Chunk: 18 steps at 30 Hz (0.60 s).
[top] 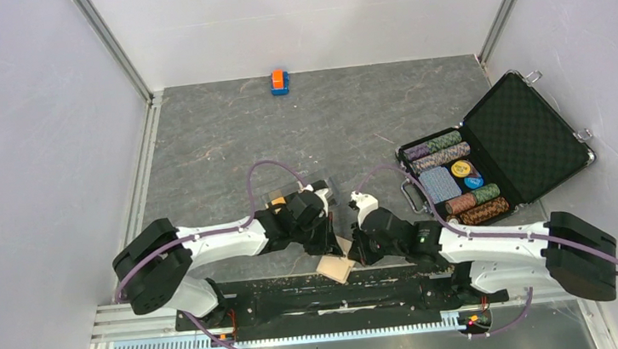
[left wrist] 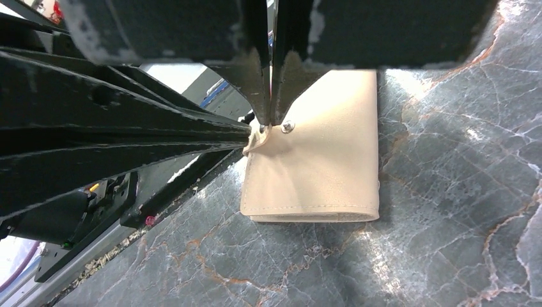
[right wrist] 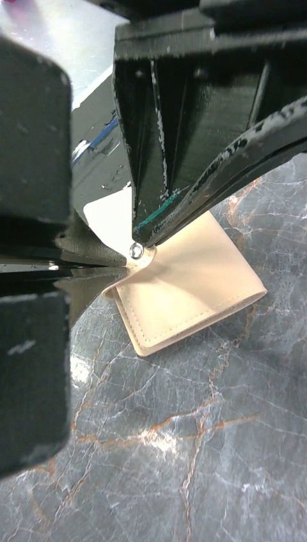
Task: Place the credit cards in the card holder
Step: Close the card holder at the center of the board.
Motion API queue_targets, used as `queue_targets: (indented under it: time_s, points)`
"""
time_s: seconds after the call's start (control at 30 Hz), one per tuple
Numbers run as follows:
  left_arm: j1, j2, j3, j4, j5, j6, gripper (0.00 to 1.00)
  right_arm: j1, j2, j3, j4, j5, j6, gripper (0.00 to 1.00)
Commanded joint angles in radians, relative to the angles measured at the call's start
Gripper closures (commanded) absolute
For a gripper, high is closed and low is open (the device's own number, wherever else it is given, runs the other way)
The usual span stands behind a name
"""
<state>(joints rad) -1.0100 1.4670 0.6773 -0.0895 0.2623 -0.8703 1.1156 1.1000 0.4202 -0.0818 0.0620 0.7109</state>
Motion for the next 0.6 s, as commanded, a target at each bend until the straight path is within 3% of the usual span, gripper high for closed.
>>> queue_targets:
  time_s: [0.0,0.57]
  points:
    - [0.004,-0.03,0.006,-0.021,-0.043,0.017,0.98,0.005,0.043,0.035,0.07,-0.034,-0.022,1.0]
    - [0.004,0.036,0.019,-0.042,-0.04,0.039,0.98,0.004,0.11,0.065,0.126,-0.044,-0.029,1.0]
